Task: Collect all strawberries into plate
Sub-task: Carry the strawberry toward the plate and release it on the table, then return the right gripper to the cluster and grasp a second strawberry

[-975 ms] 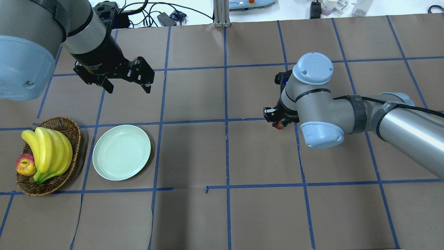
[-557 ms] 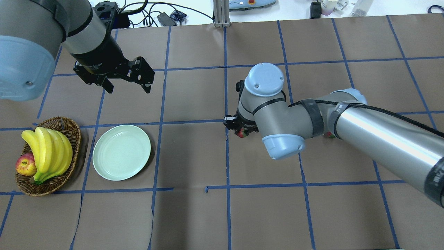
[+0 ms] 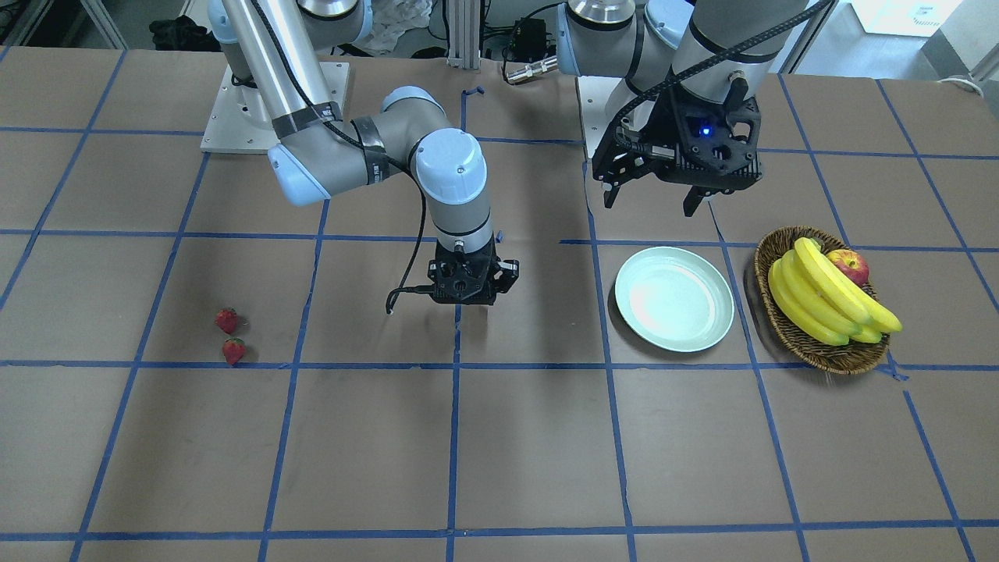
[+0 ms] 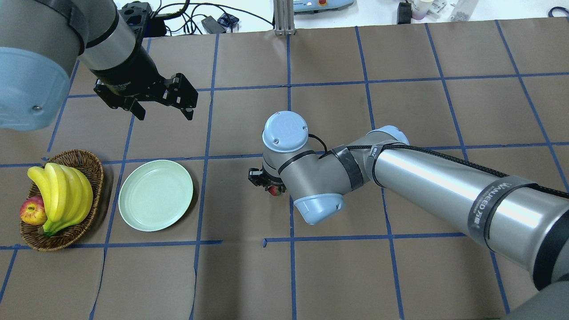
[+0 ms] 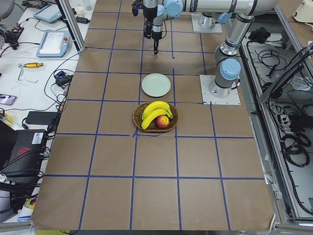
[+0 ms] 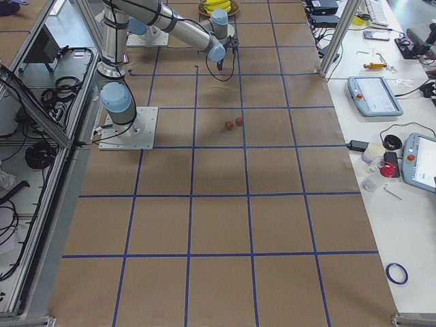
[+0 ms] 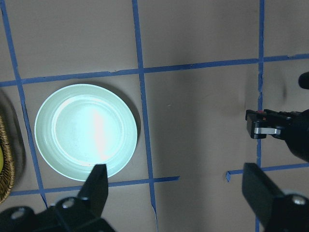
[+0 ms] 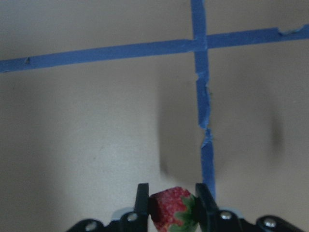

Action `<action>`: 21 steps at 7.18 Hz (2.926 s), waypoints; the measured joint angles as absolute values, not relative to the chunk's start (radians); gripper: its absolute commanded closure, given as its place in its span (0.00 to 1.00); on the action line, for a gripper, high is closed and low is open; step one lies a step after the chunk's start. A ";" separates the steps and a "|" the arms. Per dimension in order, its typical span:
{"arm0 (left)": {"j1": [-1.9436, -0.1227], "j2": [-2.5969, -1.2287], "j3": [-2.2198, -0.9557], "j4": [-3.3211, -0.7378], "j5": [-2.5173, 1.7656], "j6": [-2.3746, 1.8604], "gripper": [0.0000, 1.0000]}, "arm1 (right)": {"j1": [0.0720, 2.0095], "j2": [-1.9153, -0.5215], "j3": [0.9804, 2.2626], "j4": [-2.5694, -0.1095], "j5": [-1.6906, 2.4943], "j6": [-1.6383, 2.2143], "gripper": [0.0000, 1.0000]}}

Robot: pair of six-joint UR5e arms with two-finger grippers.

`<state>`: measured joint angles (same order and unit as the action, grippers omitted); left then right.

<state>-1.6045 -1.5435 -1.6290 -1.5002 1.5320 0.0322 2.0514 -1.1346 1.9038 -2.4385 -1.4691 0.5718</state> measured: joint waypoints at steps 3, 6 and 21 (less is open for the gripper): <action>-1.605 -1.541 -1.630 -1.500 1.532 0.032 0.00 | 2.027 -1.159 1.909 -2.405 -1.502 0.546 0.00; -1.605 -1.542 -1.632 -1.500 1.532 0.032 0.00 | 1.791 -1.259 1.913 -2.205 -1.556 0.236 0.00; -1.606 -1.548 -1.637 -1.500 1.531 0.032 0.00 | 1.419 -1.180 1.923 -2.199 -1.605 -0.325 1.00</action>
<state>-1.6061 -1.5475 -1.6367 -1.5002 1.5309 0.0322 1.4190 -1.1796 1.9228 -2.1993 -1.6055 -0.3249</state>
